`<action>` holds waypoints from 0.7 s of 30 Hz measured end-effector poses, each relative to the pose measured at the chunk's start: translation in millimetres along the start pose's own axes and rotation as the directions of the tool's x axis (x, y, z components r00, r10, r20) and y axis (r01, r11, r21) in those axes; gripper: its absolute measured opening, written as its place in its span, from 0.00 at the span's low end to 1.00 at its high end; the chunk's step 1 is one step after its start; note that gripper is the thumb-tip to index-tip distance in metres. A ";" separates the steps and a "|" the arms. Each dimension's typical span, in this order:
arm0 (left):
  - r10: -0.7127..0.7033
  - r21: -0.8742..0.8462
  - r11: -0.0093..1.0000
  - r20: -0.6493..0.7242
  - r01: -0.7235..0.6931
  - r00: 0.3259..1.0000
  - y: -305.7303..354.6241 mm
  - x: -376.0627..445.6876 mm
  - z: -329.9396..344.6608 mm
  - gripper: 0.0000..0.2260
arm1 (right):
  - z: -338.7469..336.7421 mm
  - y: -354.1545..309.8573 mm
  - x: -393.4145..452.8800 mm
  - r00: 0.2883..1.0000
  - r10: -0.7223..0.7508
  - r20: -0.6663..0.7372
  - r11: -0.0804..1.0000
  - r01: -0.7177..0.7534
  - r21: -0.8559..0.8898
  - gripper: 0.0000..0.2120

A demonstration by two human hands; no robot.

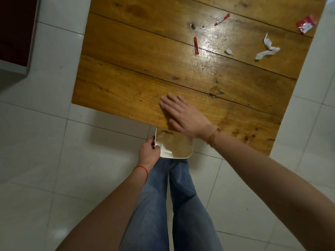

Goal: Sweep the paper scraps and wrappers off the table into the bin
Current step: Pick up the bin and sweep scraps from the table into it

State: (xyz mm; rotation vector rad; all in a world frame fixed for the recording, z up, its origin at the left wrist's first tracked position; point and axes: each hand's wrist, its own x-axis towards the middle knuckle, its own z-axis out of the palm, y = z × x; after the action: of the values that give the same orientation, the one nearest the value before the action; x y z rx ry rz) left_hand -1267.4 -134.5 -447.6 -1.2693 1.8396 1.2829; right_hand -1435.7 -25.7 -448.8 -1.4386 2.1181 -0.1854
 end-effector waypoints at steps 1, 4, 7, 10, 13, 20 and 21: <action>0.009 0.007 1.000 -0.004 -0.009 1.000 0.1 0.5 -0.1 0.20 | 9.2 -6.5 -12.5 0.999 -0.033 0.026 0.999 0.033 0.010 0.28; 0.021 0.027 0.999 -0.022 -0.020 1.000 -0.3 1.2 -0.1 0.16 | 31.2 -25.2 -47.2 0.987 -0.124 0.105 0.992 0.121 0.029 0.27; 0.016 0.019 1.000 -0.018 -0.016 1.000 -0.9 1.6 -0.2 0.17 | 36.6 -31.3 -63.8 0.981 -0.168 0.093 0.985 0.164 0.055 0.26; 0.009 0.008 1.000 -0.005 -0.009 1.000 -1.4 1.2 -1.0 0.19 | 16.4 -16.9 -48.3 0.998 0.029 -0.047 0.992 -0.023 0.128 0.26; 0.010 -0.007 1.000 -0.001 -0.010 1.000 0.1 -0.3 -0.6 0.19 | -17.8 13.3 -14.7 0.938 0.287 -0.192 0.952 -0.258 0.163 0.27; -0.007 -0.009 1.000 0.004 0.007 1.000 -0.3 -2.7 2.1 0.20 | -71.0 74.1 48.7 0.834 0.518 -0.190 0.853 -0.487 0.185 0.28; -0.007 -0.009 1.000 0.005 0.007 1.000 -0.6 -3.3 2.4 0.20 | -72.3 76.5 51.1 0.844 0.509 -0.172 0.859 -0.483 0.172 0.28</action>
State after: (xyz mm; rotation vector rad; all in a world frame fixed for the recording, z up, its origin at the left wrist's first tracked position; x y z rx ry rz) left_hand -1265.7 -131.1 -446.0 -1.2747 1.8266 1.2907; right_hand -1548.9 -53.6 -439.6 -0.7821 2.5285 -0.2702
